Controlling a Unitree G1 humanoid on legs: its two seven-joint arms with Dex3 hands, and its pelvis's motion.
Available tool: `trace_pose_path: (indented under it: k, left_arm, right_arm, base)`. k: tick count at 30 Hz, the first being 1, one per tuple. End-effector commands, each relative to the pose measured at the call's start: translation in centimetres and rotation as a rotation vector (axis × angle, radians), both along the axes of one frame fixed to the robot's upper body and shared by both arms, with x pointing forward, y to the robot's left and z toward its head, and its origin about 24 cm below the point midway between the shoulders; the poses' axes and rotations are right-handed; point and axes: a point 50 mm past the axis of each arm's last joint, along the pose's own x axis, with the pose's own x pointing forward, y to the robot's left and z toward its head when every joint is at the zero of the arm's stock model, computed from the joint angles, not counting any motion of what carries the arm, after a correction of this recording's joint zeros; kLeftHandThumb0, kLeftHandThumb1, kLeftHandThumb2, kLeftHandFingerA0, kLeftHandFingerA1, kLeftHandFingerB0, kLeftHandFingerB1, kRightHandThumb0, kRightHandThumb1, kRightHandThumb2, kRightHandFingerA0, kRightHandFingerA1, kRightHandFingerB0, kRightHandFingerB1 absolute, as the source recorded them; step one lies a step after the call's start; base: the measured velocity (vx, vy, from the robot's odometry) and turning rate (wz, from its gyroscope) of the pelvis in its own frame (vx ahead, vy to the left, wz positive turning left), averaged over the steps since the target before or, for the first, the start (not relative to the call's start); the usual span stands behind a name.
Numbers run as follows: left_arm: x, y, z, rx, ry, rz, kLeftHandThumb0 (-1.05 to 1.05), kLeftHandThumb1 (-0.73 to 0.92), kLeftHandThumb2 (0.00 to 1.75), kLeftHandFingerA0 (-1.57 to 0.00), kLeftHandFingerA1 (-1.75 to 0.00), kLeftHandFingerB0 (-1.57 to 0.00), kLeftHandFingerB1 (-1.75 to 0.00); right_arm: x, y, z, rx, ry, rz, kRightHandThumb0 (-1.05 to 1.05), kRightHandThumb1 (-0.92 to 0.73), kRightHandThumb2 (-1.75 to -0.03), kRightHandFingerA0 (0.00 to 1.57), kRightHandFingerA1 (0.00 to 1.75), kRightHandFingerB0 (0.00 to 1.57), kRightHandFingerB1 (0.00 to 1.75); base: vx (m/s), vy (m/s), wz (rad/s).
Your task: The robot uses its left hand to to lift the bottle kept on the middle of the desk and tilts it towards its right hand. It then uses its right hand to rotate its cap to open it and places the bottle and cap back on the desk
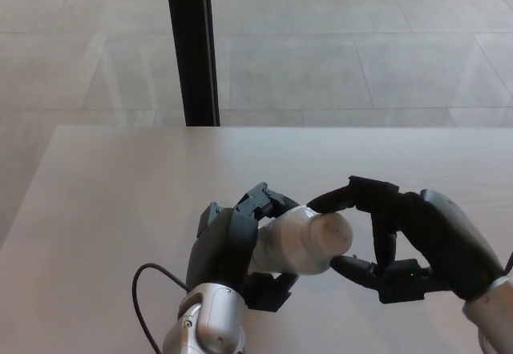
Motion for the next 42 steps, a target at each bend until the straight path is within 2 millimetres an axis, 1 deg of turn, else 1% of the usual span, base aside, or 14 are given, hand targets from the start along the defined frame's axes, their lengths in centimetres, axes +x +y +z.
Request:
trace_pose_path:
  k: [1,5,8,13,19,20,23,33,34,36,37,38,40,42]
  left_arm:
    - [0.1,1.0,-0.5,0.033,0.015,0.042,0.26,0.72,1.12,-0.96,-1.67,-0.82,-1.37]
    - [0.0,0.9,-0.5,0.037,0.015,0.044,0.23,0.77,0.98,-0.9,-1.65,-0.79,-1.35]
    - [0.0,1.1,-0.6,0.021,0.014,0.051,0.29,0.73,1.14,-0.93,-1.7,-0.82,-1.41]
    - [-0.1,1.2,-0.8,0.023,0.019,0.053,0.26,0.75,1.12,-0.93,-1.71,-0.81,-1.42]
    - [-0.2,1.0,-0.9,0.019,0.02,0.05,0.26,0.75,1.13,-0.94,-1.69,-0.82,-1.4]
    - [-0.2,1.0,-0.9,0.02,0.019,0.049,0.25,0.75,1.11,-0.95,-1.68,-0.83,-1.41]
    - [-0.2,1.0,-1.0,0.025,0.012,0.045,0.23,0.77,1.02,-0.93,-1.67,-0.81,-1.42]
    - [-0.2,1.2,-1.0,0.046,-0.007,0.043,0.15,0.82,0.8,-0.94,-1.54,-0.79,-1.28]
    - [-0.3,1.2,-0.9,0.052,-0.011,0.041,0.18,0.78,0.84,-0.69,-1.75,-0.66,-1.44]
    - [-0.3,1.1,-0.9,0.105,-0.016,0.043,0.16,0.76,0.75,-0.59,-0.95,-0.53,-0.76]
    - [-0.3,1.0,-0.9,0.09,-0.007,0.046,0.14,0.78,0.75,-0.59,-0.89,-0.48,-0.68]
    - [-0.3,1.0,-0.9,0.082,0.002,0.05,0.14,0.81,0.73,-0.63,-0.96,-0.52,-0.7]
    - [-0.2,1.0,-0.9,0.047,0.014,0.054,0.15,0.81,0.81,-0.69,-1.69,-0.67,-1.41]
    - [-0.2,1.0,-0.9,0.035,0.026,0.059,0.13,0.85,0.75,-0.93,-1.53,-0.81,-1.32]
  right_arm:
    - [-0.5,0.7,0.1,-0.067,-0.044,0.075,-0.3,-0.58,-0.67,0.98,1.57,0.84,0.74]
    - [-0.8,1.1,0.0,-0.084,-0.044,0.079,-0.32,-0.45,-0.94,1.21,1.32,0.81,0.82]
    - [-0.8,1.2,-0.1,-0.106,-0.072,0.059,-0.26,-0.59,-0.82,0.94,1.66,0.85,0.87]
    - [-0.7,1.0,0.0,-0.082,-0.132,0.019,-0.23,-0.59,-0.91,0.9,1.75,0.71,1.69]
    - [-0.7,1.0,0.2,-0.091,-0.191,0.019,-0.25,-0.56,-0.9,0.92,1.75,0.77,1.57]
    - [-0.7,1.0,0.3,-0.104,-0.223,0.036,-0.24,-0.57,-0.87,0.93,1.75,0.83,1.23]
    - [-0.6,1.0,0.6,-0.15,-0.282,0.069,-0.26,-0.61,-0.82,0.94,1.72,0.85,1.12]
    - [0.1,1.3,1.8,-0.213,-0.413,0.18,-0.29,-0.59,-0.82,0.94,1.75,0.78,1.46]
    - [0.1,1.3,1.9,-0.229,-0.438,0.186,-0.33,-0.63,-0.77,0.94,1.75,0.78,1.49]
    - [0.1,1.6,2.2,-0.256,-0.46,0.217,-0.44,-0.76,-0.7,0.93,1.73,0.77,1.41]
    - [0.1,1.8,2.3,-0.267,-0.471,0.227,-0.46,-0.75,-0.7,0.93,1.74,0.79,1.35]
    - [0.0,1.9,2.3,-0.273,-0.48,0.242,-0.44,-0.69,-0.71,0.94,1.72,0.81,1.24]
    - [-0.1,2.1,2.4,-0.3,-0.536,0.274,-0.36,-0.59,-0.8,0.92,1.74,0.82,1.31]
    - [-0.2,2.2,2.5,-0.327,-0.57,0.286,-0.34,-0.54,-0.8,0.91,1.75,0.82,1.29]
  base:
    - [0.0,0.0,0.0]
    - [0.0,0.0,0.0]
    - [0.0,0.0,0.0]
    - [0.0,0.0,0.0]
    - [0.0,0.0,0.0]
    - [0.0,0.0,0.0]
    - [0.0,0.0,0.0]
    - [0.0,0.0,0.0]
    - [0.0,0.0,0.0]
    - [0.0,0.0,0.0]
    - [0.0,0.0,0.0]
    - [0.0,0.0,0.0]
    - [0.0,0.0,0.0]
    - [0.0,0.0,0.0]
